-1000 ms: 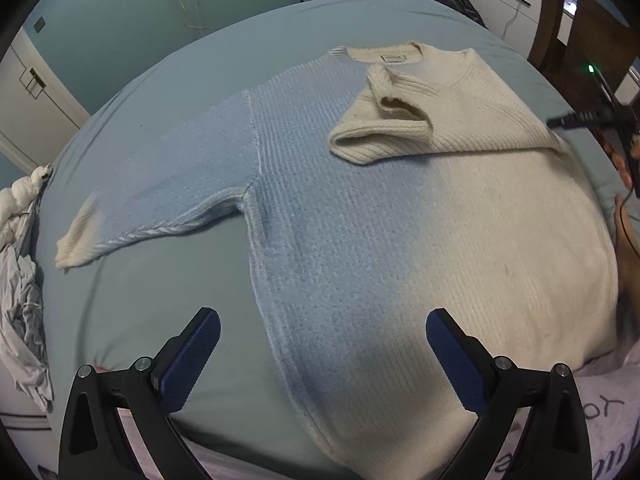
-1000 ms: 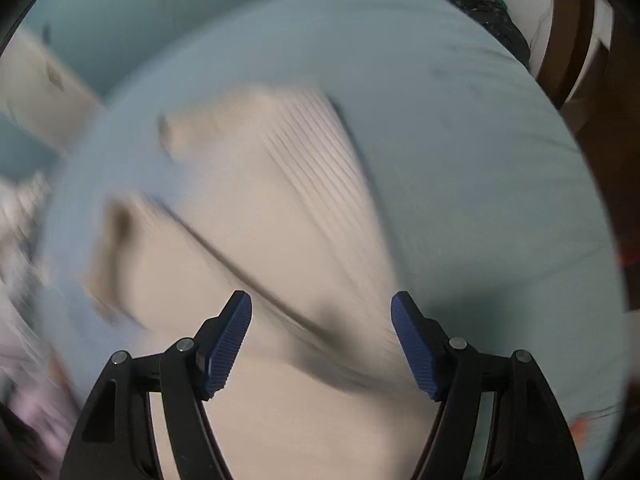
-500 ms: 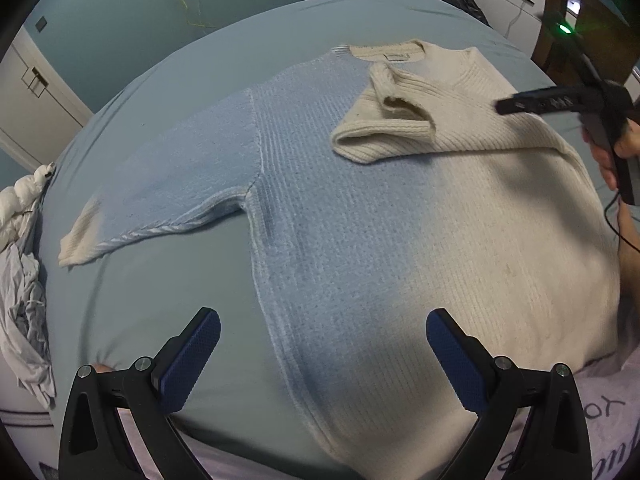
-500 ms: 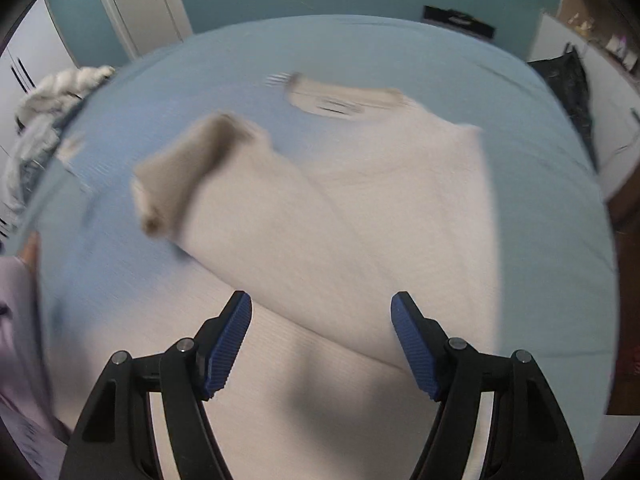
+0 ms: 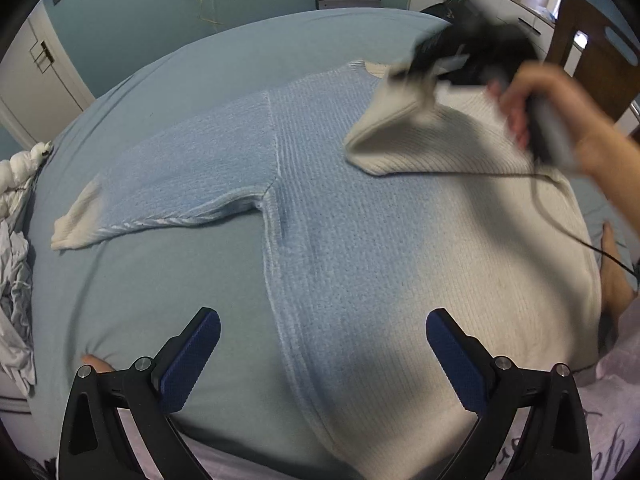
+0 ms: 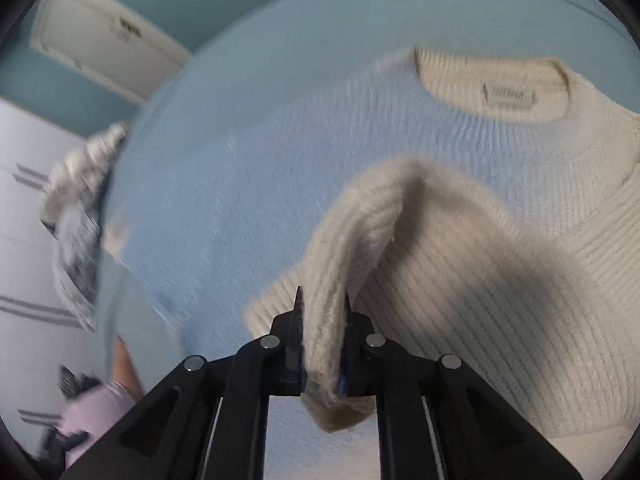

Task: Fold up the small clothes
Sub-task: 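Lower the cream sleeve onto the sweater body and open the right tool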

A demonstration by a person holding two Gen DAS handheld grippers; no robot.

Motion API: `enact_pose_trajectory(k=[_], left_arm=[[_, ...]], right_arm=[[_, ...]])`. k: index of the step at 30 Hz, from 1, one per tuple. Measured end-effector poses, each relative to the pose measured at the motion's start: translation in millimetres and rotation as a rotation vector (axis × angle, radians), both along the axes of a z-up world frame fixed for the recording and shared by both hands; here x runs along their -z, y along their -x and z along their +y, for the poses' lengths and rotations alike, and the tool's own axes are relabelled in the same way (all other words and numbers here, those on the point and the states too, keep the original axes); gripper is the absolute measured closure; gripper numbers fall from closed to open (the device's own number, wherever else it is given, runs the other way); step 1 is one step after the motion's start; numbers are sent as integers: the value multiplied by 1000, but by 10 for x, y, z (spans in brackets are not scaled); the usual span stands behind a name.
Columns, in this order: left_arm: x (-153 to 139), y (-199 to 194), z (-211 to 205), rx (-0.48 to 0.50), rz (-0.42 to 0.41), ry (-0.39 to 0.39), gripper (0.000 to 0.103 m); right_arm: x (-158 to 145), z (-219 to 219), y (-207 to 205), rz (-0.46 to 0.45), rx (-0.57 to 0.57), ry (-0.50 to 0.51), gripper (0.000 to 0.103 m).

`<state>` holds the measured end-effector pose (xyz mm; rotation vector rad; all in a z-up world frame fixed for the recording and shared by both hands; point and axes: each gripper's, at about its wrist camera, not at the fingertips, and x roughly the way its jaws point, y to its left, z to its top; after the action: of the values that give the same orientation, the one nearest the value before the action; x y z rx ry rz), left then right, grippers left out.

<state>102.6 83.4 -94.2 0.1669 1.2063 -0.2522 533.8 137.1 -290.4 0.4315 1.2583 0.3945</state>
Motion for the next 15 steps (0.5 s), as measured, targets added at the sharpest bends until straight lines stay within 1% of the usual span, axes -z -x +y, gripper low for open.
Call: enact_pose_trajectory(k=[2,4,5,7,8,9,12,14,15], left_arm=[[11,-8,38,-8,10,9,0],[25,-17,68,-18,20,9,0],[26,-25,83,-24,24,10,0],[14,-42,112,-38,24,18,0],[2,-48,116,-45,22,21,0],[1,-54,123,-47,20,20,0],[-11,-50,124,-45,12,16,0],[-19,-56,121,-45,6,13,0],[-25,-64,126,-47,3,14,0]], right_arm=[[-408,-345,26,-43,93,-125,96],[-833,-643,54,-96,184,-209,96],[-1079,-792,76,-135,233,-246,96],[-1649,-1178,205,-255,356,-308,96],[-1815,-1286,264,-301,396,-310,96],[-2073,-1455,371,-373,453,-293,96],[-2648,-1711,636,-521,557,-158,96],[-2847,-1818,819,-557,611,-134,96],[-2892,-1852,934,-552,628,-167,96]])
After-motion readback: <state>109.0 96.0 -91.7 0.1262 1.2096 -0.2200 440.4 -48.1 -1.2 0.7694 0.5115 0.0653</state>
